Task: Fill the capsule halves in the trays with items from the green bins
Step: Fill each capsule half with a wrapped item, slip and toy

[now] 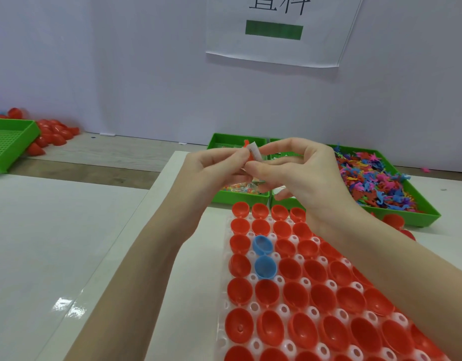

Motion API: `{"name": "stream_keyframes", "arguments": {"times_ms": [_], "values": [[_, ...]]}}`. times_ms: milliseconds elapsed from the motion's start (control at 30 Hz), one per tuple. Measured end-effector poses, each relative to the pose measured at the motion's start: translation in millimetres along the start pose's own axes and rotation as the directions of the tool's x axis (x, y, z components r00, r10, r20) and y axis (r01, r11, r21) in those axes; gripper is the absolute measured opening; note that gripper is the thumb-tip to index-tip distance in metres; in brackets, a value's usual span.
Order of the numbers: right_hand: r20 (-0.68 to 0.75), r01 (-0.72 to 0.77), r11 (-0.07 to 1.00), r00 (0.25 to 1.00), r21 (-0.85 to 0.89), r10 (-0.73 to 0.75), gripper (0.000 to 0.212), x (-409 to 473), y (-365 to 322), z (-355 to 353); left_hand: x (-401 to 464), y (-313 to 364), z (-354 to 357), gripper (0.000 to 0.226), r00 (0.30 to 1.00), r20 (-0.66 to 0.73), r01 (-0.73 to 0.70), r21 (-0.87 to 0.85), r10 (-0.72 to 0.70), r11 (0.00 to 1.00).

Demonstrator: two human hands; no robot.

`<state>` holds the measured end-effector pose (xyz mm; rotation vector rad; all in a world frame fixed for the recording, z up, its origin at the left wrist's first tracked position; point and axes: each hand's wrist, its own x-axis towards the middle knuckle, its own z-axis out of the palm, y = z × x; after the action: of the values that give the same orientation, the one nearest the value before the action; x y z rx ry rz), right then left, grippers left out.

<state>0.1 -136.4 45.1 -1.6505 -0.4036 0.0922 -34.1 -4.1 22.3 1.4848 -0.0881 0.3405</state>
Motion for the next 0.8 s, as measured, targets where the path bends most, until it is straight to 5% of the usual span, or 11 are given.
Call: {"name": "stream_keyframes", "arguments": {"times_ms": [133, 300, 400, 600, 700, 800], "values": [[-0.022, 0.043, 0.988, 0.999, -0.151, -0.047, 0.026, 7, 5, 0, 1, -7, -1, 0.018, 0.994, -0.089, -0.053, 0.171, 0.069, 0.984], [0.207, 0.257, 0.895, 0.959, -0.363, -0.192, 0.024, 17, 1, 1, 4, -14, -7, 0.019, 0.981, -0.074, -0.140, 0.368, 0.179, 0.919], [0.306, 0.359, 0.797, 0.924, -0.486, -0.229, 0.019, 26, 4, 4, 6, -23, -13, 0.017, 0.988, -0.045, -0.125, 0.301, 0.145, 0.945], [0.398, 0.266, 0.854, 0.914, -0.446, -0.077, 0.010, 45, 19, 3, 5, -54, -12, 0.015, 0.981, -0.144, 0.105, -0.185, -0.132, 0.977], [0.380, 0.281, 0.829, 0.920, -0.484, -0.090, 0.020, 50, 30, 5, 8, -61, -12, 0.029, 0.961, -0.184, 0.172, -0.191, -0.207, 0.966], [0.350, 0.302, 0.739, 0.932, -0.602, -0.096, 0.012, 55, 39, 7, 10, -65, -12, 0.017, 0.957, -0.194, 0.198, -0.106, -0.216, 0.974]]}}
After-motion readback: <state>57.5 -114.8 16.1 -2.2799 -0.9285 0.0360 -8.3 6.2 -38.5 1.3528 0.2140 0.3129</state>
